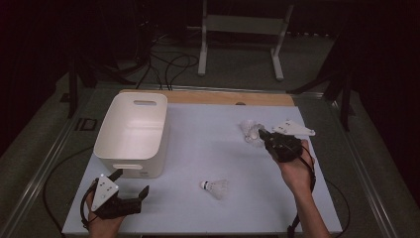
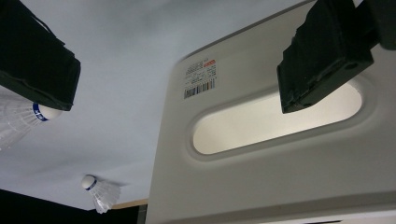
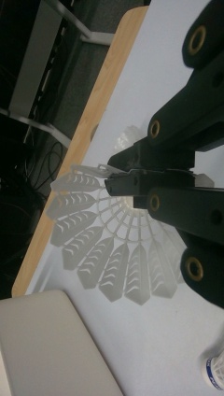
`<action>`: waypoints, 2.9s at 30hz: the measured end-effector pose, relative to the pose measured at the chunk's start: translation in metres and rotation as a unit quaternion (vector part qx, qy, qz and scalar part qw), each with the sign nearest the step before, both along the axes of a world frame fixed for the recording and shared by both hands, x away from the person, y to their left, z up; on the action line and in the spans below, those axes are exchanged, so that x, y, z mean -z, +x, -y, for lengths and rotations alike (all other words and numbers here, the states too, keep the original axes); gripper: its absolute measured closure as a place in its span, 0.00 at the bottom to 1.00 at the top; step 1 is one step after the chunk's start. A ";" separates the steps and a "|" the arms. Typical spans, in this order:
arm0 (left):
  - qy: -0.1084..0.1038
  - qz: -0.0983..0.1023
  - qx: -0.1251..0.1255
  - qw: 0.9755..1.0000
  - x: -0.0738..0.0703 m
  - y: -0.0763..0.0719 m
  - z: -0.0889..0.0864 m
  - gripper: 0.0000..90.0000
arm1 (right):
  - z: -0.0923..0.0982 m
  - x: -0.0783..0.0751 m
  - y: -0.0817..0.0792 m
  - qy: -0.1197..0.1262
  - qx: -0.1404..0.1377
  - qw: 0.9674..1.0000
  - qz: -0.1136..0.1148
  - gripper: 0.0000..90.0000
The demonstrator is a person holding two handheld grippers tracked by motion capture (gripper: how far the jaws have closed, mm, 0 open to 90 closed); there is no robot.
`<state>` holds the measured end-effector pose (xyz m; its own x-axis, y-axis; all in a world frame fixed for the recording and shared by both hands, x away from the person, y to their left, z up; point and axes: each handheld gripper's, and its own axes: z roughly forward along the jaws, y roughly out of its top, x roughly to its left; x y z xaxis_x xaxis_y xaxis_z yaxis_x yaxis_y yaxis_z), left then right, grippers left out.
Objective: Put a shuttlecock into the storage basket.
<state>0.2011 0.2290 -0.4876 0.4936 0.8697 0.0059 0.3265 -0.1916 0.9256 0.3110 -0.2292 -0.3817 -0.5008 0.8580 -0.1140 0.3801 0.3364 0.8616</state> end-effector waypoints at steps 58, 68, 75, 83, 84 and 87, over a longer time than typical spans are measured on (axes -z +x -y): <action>0.004 0.001 0.003 1.000 0.000 0.000 0.001 0.00 | -0.026 -0.018 0.026 0.036 -0.038 0.999 0.006 0.99; 0.003 0.002 0.003 1.000 0.000 0.000 0.000 0.00 | -0.032 -0.021 0.029 0.036 -0.043 0.998 0.009 0.99; 0.004 0.001 0.003 1.000 0.000 0.000 0.000 0.00 | -0.036 -0.023 0.031 0.038 -0.045 0.998 0.011 0.99; 0.004 0.001 0.003 1.000 0.000 0.000 0.000 0.00 | -0.043 -0.027 0.034 0.037 -0.049 0.998 0.013 0.99; 0.004 0.001 0.003 1.000 0.000 0.000 0.000 0.00 | -0.044 -0.027 0.034 0.038 -0.049 0.998 0.012 0.99; 0.004 0.001 0.004 1.000 0.000 0.000 0.000 0.00 | -0.047 -0.028 0.036 0.037 -0.052 0.998 0.015 0.99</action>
<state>0.2016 0.2287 -0.4881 0.5003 0.8658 0.0144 0.3232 -0.2022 0.9245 0.3466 -0.1824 -0.3540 -0.5846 0.8084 -0.0693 0.3202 0.3083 0.8958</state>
